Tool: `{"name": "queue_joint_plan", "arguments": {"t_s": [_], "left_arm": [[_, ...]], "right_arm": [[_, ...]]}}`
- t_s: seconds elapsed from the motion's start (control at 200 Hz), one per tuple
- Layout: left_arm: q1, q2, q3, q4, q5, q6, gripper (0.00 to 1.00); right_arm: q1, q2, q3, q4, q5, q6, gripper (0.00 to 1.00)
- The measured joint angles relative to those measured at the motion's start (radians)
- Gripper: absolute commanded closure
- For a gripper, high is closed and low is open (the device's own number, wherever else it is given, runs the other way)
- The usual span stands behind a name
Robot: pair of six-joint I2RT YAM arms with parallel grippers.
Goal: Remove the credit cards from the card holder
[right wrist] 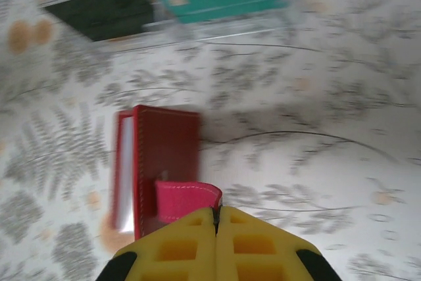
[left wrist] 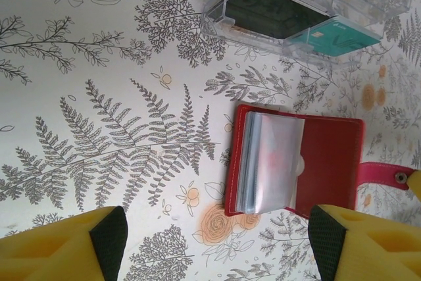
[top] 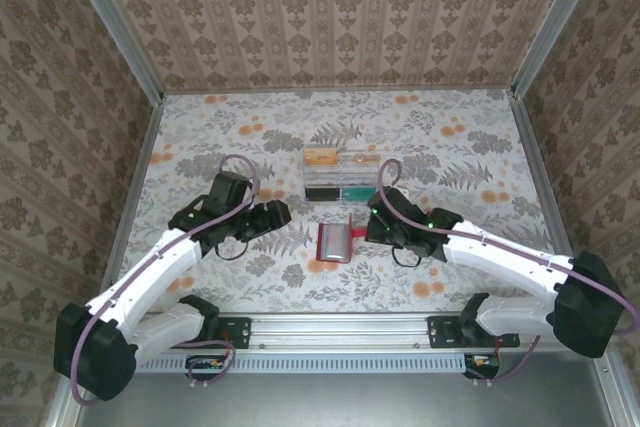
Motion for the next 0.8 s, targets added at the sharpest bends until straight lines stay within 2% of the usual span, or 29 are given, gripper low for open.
{"name": "queue_joint_plan", "arguments": {"t_s": [0.155,0.305,0.345,0.37,0.8], "left_arm": [[-0.025,0.019,0.000,0.007,0.000,0.001,0.24],[-0.055,0.048,0.000,0.016,0.000,0.002,0.24],[-0.063,0.056,0.000,0.018,-0.001,0.005,0.24],[-0.069,0.061,0.001,0.018,-0.001,0.005,0.24],[-0.126,0.117,0.024,0.043,-0.001,0.020,0.23]], "right_arm": [[-0.059,0.000,-0.046,-0.077,0.017,-0.022,0.97],[-0.080,0.058,-0.050,-0.126,0.022,-0.045,0.71],[-0.081,0.065,-0.051,-0.125,0.019,-0.050,0.61],[-0.081,0.066,-0.051,-0.124,0.013,-0.051,0.59],[-0.081,0.072,-0.020,-0.041,-0.089,-0.044,0.50]]}}
